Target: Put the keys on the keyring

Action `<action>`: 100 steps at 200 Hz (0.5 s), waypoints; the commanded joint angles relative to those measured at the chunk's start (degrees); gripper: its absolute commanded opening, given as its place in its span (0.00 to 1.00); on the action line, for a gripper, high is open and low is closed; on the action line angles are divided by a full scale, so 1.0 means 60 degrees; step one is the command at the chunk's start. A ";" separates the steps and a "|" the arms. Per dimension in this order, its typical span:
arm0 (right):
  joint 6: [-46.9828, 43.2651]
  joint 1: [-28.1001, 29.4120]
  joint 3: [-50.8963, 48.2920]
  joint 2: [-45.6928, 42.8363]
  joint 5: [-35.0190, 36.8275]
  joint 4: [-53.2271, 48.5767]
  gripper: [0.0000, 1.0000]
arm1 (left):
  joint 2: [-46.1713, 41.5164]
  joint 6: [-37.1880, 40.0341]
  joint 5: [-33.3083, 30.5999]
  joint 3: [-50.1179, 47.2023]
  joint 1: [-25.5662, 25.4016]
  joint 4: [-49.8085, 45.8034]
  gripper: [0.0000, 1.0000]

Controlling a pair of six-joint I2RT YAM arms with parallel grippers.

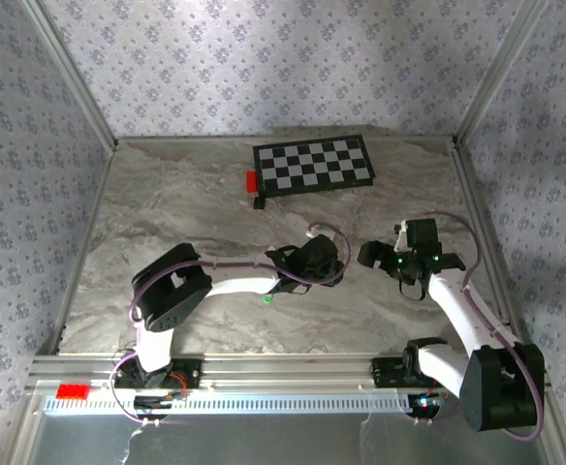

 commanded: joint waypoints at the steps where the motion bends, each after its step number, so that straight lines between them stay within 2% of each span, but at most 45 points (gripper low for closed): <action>1: -0.0273 -0.0164 -0.0051 -0.0222 -0.0233 -0.0218 0.95 | 0.0199 -0.0359 -0.0230 0.0272 -0.0039 0.0011 0.38; 100: -0.0230 -0.0263 0.0113 -0.0476 -0.0121 -0.0272 0.95 | -0.0183 -0.0509 -0.0745 -0.0715 -0.0039 0.0210 0.36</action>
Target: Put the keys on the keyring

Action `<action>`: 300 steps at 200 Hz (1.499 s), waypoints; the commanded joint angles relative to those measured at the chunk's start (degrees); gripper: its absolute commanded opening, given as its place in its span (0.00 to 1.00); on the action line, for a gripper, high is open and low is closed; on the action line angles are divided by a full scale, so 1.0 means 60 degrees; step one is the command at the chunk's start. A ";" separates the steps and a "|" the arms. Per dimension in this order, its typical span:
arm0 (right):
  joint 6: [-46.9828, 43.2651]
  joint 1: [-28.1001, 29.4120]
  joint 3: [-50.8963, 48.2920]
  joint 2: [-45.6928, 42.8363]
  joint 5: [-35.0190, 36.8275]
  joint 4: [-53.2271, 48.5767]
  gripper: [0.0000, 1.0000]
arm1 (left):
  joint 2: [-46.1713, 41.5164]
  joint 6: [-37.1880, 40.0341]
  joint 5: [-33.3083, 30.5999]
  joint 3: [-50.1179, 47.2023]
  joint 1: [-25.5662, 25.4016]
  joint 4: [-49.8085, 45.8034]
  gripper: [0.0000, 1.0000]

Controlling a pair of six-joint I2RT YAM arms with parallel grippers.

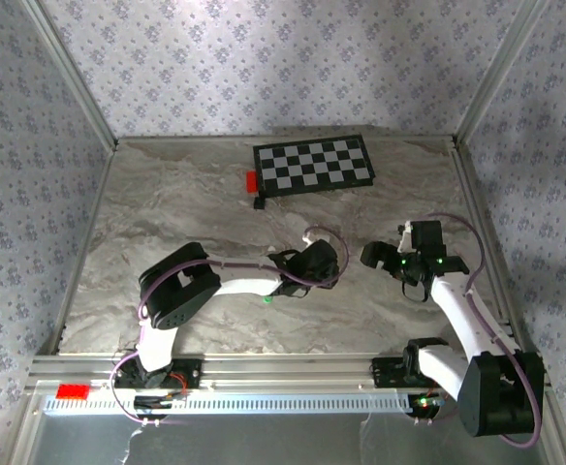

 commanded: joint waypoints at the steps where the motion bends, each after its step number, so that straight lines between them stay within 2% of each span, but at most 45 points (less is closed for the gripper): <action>1: -0.0106 -0.0066 0.0116 -0.0223 -0.0051 -0.0232 0.95 | -0.0349 -0.0083 -0.0327 -0.0300 -0.0043 0.0025 0.36; 64: -0.0025 0.0038 0.0185 -0.0200 0.0015 -0.0229 0.96 | -0.0881 -0.0015 -0.0481 -0.1034 0.0069 0.0089 0.33; 99: 0.0004 0.0150 0.0273 -0.0152 0.0058 -0.0228 0.96 | -0.1383 0.0484 -0.0645 -0.1404 0.0362 -0.0253 0.32; 137: 0.0127 0.0463 0.0226 0.0020 0.0154 -0.0089 0.96 | -0.1754 0.1423 -0.0931 -0.1034 0.0443 -0.1087 0.32; 167: 0.0295 0.0780 0.0204 0.0093 0.0318 0.0047 0.96 | -0.1681 0.1756 -0.1156 -0.0538 0.0009 -0.1507 0.32; 239: 0.0208 0.0821 0.0120 -0.0045 0.0462 -0.0063 0.96 | -0.1167 0.0212 -0.0315 -0.0765 -0.0535 -0.0214 0.32; 300: 0.0240 0.0821 0.0068 -0.0219 0.0503 -0.0204 0.97 | -0.0955 -0.0045 -0.0416 -0.0969 -0.0481 0.0165 0.32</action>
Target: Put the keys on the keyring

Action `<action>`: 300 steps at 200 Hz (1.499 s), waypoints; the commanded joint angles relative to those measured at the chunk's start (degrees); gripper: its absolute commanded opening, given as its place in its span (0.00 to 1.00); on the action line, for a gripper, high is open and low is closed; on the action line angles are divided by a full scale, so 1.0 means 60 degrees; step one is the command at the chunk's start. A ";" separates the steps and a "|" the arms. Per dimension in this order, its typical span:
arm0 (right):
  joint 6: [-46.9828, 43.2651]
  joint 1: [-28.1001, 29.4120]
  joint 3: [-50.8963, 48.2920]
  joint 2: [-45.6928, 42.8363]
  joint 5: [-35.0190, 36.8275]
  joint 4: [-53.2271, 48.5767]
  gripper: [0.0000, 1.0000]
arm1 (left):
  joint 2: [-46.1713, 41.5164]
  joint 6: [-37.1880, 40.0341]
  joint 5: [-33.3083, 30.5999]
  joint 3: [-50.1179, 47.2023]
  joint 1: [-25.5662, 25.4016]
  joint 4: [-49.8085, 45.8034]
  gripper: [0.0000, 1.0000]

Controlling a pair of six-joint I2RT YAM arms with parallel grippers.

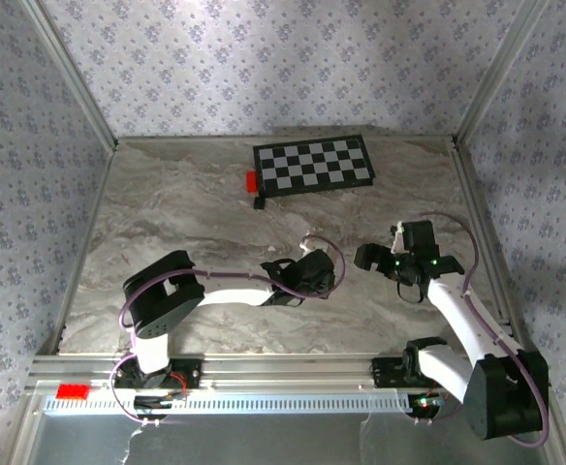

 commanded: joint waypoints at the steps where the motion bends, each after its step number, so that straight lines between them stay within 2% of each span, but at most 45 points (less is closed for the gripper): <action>1: 0.0083 0.0031 0.0056 -0.0164 0.0155 -0.0236 0.97 | 0.0051 -0.0214 0.0010 -0.0208 0.0032 0.0360 0.32; 30: 0.0104 0.0029 -0.0022 -0.0400 0.0290 -0.0343 1.00 | 0.0011 -0.0164 0.0090 -0.0453 0.0184 0.0435 0.32; 213: 0.0133 0.0192 0.0219 -0.0452 0.0475 -0.0571 1.00 | -0.1868 0.0219 -0.0586 -0.2566 0.1270 0.0161 0.32; 270: 0.0148 0.0353 0.0164 -0.0356 0.0541 -0.0484 1.00 | -0.2108 0.1006 -0.0346 -0.2094 0.1101 -0.0382 0.31; 300: 0.0190 0.0468 0.0154 -0.0254 0.0548 -0.0366 1.00 | -0.1787 0.0814 -0.0104 -0.1809 0.0933 -0.0258 0.30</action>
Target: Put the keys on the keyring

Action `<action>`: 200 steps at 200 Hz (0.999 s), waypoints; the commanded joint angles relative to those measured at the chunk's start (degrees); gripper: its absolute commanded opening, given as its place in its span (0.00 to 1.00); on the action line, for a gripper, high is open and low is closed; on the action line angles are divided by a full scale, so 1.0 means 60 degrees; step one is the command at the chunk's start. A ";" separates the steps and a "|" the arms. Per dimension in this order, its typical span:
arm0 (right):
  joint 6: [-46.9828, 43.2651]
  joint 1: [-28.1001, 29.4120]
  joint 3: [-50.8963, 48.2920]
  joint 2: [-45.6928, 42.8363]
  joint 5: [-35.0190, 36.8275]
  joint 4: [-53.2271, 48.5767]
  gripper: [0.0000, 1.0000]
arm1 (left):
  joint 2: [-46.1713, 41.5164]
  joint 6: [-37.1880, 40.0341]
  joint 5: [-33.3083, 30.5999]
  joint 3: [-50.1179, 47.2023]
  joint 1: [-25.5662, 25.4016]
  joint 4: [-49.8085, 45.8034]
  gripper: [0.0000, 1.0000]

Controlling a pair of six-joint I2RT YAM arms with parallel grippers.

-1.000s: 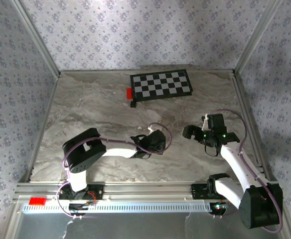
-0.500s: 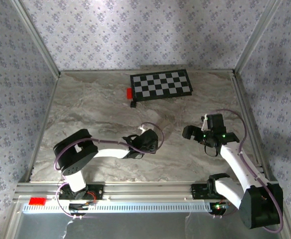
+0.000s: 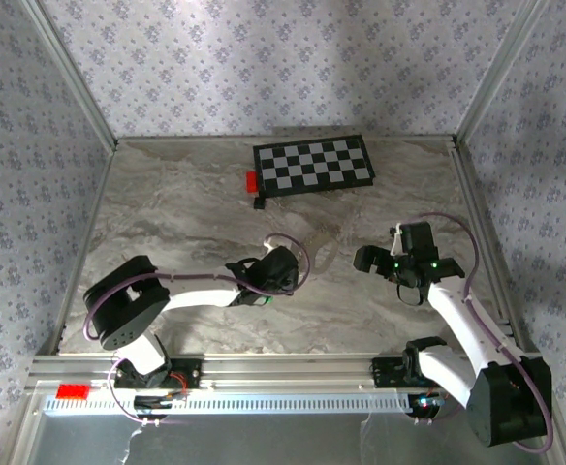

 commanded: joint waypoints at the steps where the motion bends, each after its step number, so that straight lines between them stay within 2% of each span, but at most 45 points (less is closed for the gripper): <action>1: 0.0158 0.0109 0.0153 0.0081 0.0108 -0.0049 1.00 | 0.0202 0.0115 0.0192 0.0513 -0.0146 -0.0117 0.29; 59: 0.0042 0.0104 0.0225 0.0296 0.0094 0.0023 1.00 | 0.0903 -0.0430 0.0358 0.1144 -0.0354 0.0152 0.27; 114: -0.0058 0.0035 0.0272 0.0439 0.0058 0.0070 1.00 | 0.1201 -0.1613 -0.0090 0.1021 -0.0472 0.0530 0.28; 200: -0.0097 -0.0017 0.0287 0.0448 -0.0023 0.0067 1.00 | 0.1384 -0.2362 -0.0152 0.0785 -0.0319 0.1029 0.29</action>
